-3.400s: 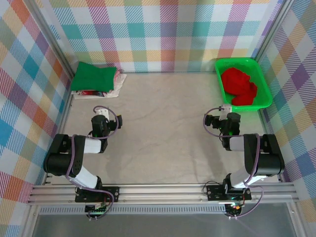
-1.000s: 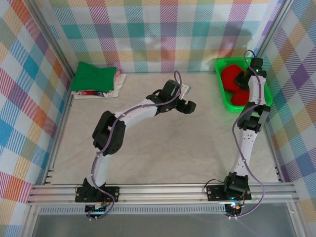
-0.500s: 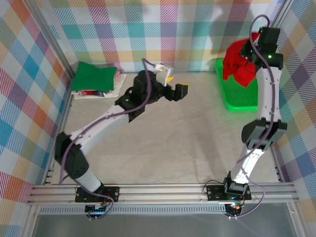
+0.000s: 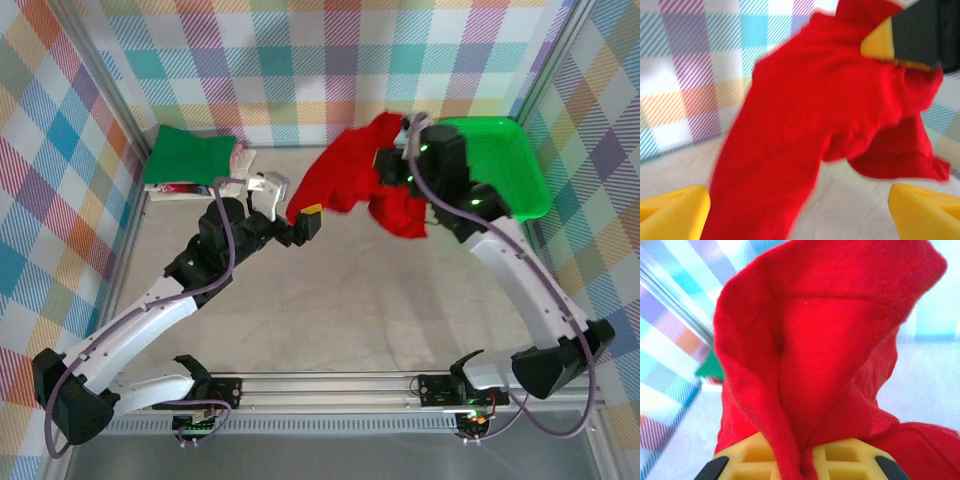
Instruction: Fold and stack the t-shirts
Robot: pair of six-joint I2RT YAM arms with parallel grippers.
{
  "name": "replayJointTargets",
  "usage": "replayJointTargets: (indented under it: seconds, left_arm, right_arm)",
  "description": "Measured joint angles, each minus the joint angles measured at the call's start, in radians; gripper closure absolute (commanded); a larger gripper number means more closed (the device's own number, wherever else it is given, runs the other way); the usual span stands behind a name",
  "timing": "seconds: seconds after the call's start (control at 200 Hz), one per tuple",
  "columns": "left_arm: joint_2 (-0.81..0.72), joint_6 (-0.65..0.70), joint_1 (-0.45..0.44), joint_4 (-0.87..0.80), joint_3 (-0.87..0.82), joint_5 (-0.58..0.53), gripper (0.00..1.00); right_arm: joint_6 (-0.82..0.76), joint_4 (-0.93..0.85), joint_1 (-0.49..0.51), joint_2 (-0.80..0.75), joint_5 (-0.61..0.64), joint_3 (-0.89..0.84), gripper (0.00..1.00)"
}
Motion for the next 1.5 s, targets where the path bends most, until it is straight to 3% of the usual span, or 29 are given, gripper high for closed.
replayJointTargets:
  seconds: [0.045,0.085,0.245,0.495,0.745,0.805,0.885,0.935,1.01,1.055,1.155,1.375,1.5]
  left_arm:
    - [-0.003,0.000,0.018,-0.009,-0.042,-0.008,0.10]
    - [-0.001,0.000,0.033,-0.016,-0.082,-0.016,0.10]
    - [0.027,-0.009,0.066,-0.067,-0.223,-0.044,0.10]
    - [0.050,-0.058,0.044,-0.120,-0.347,-0.033,0.10]
    - [0.280,-0.079,0.040,-0.008,-0.359,-0.009,0.21]
    - [0.346,-0.089,0.040,0.027,-0.356,0.008,0.23]
    - [0.422,-0.112,0.037,0.068,-0.355,0.025,0.32]
    - [0.449,-0.119,0.035,0.088,-0.355,0.034,0.49]
    - [0.470,-0.140,0.032,0.113,-0.355,0.039,0.87]
    - [0.472,-0.142,0.031,0.124,-0.355,0.035,0.98]
    - [0.467,-0.156,0.031,0.136,-0.355,-0.013,1.00]
    - [0.299,-0.181,0.035,0.115,-0.364,-0.149,1.00]
    - [0.190,-0.180,0.053,0.101,-0.363,-0.201,1.00]
  right_arm:
    - [0.035,0.018,-0.002,0.036,0.001,-0.059,0.64]
    - [0.053,0.027,-0.008,0.078,0.002,-0.090,0.59]
    - [0.110,0.062,-0.052,0.243,-0.018,-0.145,0.56]
    - [0.113,0.063,-0.127,0.246,-0.048,-0.219,0.50]
    - [0.109,0.097,-0.155,0.359,-0.197,-0.223,0.50]
    - [0.109,0.106,-0.155,0.407,-0.216,-0.223,0.51]
    - [0.110,0.115,-0.155,0.462,-0.245,-0.223,0.56]
    - [0.113,0.122,-0.155,0.481,-0.264,-0.222,0.61]
    - [0.109,0.134,-0.155,0.504,-0.294,-0.214,0.78]
    - [0.121,0.141,-0.155,0.509,-0.305,-0.211,0.85]
    - [0.123,0.150,-0.155,0.508,-0.313,-0.207,1.00]
    - [0.123,0.117,-0.155,0.453,-0.303,-0.206,1.00]
    - [0.117,0.080,-0.155,0.377,-0.284,-0.201,0.94]
